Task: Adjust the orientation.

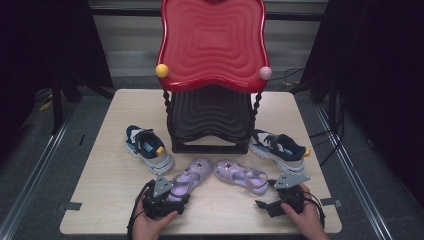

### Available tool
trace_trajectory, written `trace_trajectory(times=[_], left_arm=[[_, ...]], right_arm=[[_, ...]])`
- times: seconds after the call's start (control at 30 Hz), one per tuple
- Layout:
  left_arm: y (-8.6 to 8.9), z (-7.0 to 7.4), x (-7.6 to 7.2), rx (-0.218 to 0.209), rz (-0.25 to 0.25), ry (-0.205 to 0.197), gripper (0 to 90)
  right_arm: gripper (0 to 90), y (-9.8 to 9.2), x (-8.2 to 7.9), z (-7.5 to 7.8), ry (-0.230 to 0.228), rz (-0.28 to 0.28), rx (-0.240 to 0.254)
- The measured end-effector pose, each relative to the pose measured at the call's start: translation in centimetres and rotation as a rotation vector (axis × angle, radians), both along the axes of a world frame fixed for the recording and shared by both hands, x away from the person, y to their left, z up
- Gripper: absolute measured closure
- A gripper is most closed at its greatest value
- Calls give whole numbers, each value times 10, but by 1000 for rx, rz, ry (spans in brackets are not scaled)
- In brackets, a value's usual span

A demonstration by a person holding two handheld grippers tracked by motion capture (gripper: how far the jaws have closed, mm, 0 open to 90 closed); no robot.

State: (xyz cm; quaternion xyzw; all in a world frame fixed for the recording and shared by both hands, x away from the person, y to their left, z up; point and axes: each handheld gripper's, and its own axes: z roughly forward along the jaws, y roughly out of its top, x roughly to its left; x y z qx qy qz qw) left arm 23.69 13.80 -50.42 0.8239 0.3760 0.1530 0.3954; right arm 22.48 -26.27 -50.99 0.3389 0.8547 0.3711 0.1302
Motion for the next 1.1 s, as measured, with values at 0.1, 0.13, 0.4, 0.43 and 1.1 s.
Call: trace_trajectory(times=[0.1, 0.13, 0.4, 0.43, 1.1], left_arm=[[-3, 0, 4, -36, 16, -7, 217], [-6, 0, 6, -40, 18, -6, 218], [-14, 0, 8, 0, 24, -15, 257], [-14, 0, 7, 3, 20, -16, 264], [-13, 11, -4, -35, 31, -96, 380]], right_arm=[[126, 0, 0, 0, 0, 0, 0], [127, 0, 0, 0, 0, -1, -1], [127, 0, 0, 0, 0, 0, 0], [126, 0, 0, 0, 0, 0, 0], [126, 0, 0, 0, 0, -1, 0]])
